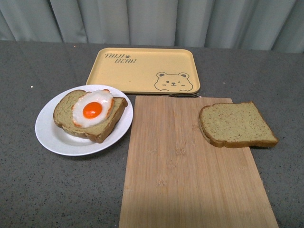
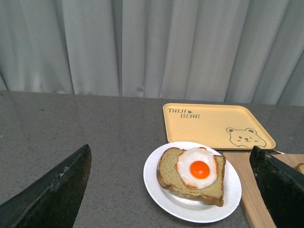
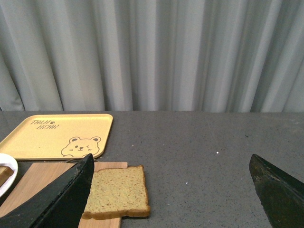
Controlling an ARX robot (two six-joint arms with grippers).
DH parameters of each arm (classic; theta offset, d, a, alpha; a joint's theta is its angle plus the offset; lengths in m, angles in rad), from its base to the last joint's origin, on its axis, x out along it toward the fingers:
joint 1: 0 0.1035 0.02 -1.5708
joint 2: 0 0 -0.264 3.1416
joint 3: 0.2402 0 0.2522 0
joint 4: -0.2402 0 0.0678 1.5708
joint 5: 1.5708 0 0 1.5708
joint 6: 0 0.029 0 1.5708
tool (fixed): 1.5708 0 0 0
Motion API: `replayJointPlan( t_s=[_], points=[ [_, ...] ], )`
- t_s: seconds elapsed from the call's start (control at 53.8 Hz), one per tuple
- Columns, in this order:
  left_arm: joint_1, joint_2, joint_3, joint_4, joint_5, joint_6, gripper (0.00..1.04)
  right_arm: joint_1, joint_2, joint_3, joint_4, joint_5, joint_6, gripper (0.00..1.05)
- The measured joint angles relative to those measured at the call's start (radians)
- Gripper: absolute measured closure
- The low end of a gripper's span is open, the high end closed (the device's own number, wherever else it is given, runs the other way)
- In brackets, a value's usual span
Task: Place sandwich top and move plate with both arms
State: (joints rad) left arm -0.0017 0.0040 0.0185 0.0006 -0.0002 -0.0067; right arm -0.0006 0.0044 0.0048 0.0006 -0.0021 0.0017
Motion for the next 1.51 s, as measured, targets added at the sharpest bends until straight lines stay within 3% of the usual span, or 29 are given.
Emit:
replayJointPlan(
  t_s=[0.651, 0.744, 0.8, 0.893, 1.153, 1.247, 1.507],
  points=[
    [0.0, 0.0, 0.0, 0.0, 0.0, 0.0, 0.07, 0.0, 0.0, 0.0, 0.0, 0.0, 0.0, 0.09],
    [0.0, 0.0, 0.0, 0.0, 0.0, 0.0, 0.07, 0.058, 0.072, 0.011, 0.0, 0.248, -0.094, 0.09],
    [0.0, 0.0, 0.0, 0.0, 0.0, 0.0, 0.07, 0.044, 0.155, 0.016, 0.032, 0.293, -0.118, 0.09],
    [0.0, 0.0, 0.0, 0.0, 0.0, 0.0, 0.07, -0.025, 0.325, 0.019, 0.137, 0.202, -0.12, 0.09],
    [0.0, 0.0, 0.0, 0.0, 0.0, 0.0, 0.07, -0.197, 0.954, 0.163, 0.451, -0.18, 0.022, 0.09],
    [0.0, 0.0, 0.0, 0.0, 0.0, 0.0, 0.07, -0.241, 1.194, 0.254, 0.474, -0.314, 0.068, 0.09],
    [0.0, 0.0, 0.0, 0.0, 0.0, 0.0, 0.07, -0.288, 1.601, 0.494, 0.409, -0.515, 0.084, 0.09]
  ],
)
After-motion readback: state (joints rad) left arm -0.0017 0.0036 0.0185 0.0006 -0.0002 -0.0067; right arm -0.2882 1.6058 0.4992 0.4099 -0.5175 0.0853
